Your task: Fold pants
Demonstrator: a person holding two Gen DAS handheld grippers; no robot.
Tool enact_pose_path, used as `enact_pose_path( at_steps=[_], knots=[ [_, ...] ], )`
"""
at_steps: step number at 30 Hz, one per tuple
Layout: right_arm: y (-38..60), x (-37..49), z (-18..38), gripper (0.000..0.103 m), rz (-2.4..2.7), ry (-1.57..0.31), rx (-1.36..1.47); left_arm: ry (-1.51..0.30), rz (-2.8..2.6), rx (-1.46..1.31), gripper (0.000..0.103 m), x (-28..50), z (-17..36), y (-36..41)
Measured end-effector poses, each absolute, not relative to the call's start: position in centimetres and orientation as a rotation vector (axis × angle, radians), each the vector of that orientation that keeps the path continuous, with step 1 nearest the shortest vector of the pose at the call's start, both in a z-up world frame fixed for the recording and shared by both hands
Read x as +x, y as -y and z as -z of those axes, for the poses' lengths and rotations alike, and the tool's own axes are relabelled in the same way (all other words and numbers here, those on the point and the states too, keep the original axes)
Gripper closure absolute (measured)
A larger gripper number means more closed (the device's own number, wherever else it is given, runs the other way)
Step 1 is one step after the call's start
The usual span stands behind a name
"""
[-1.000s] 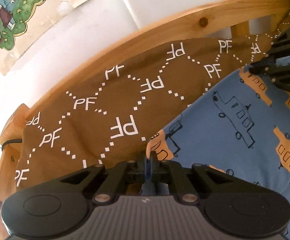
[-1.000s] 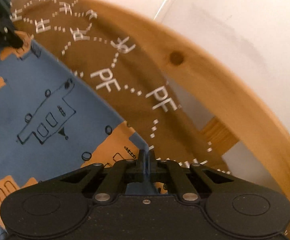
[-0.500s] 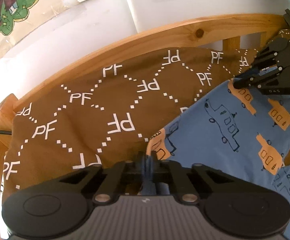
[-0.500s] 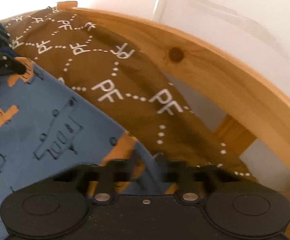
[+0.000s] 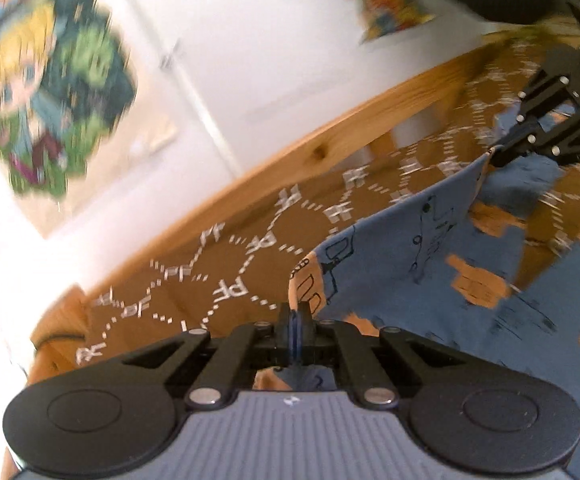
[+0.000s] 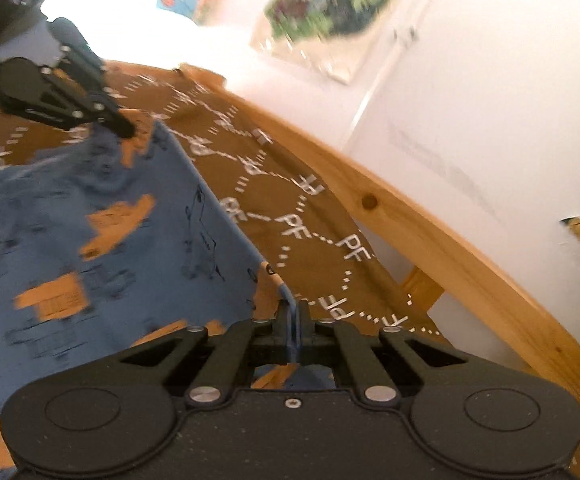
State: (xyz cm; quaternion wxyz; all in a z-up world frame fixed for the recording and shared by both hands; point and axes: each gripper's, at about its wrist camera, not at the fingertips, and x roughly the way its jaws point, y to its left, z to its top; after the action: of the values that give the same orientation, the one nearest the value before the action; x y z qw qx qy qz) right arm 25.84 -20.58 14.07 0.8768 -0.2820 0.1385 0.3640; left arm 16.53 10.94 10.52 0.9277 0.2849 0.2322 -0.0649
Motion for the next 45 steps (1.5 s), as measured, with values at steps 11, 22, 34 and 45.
enact_pose_path(
  at_steps=[11, 22, 34, 45],
  knots=[
    [22.5, 11.3, -8.6, 0.103, -0.793, -0.329, -0.669, -0.496, 0.299, 0.904, 0.101, 4.7, -4.0, -7.7],
    [21.7, 7.6, -2.6, 0.103, -0.742, -0.441, -0.602, -0.574, 0.305, 0.981, 0.101, 4.4, -0.6, -7.4],
    [22.0, 7.0, -2.8, 0.103, -0.785, -0.508, -0.633, -0.638, 0.399, 1.056, 0.101, 4.5, 0.7, -7.0],
    [22.8, 7.2, -3.3, 0.066, -0.772, -0.550, -0.607, -0.621, 0.397, 1.067, 0.020, 4.8, 1.2, -6.7]
  ],
)
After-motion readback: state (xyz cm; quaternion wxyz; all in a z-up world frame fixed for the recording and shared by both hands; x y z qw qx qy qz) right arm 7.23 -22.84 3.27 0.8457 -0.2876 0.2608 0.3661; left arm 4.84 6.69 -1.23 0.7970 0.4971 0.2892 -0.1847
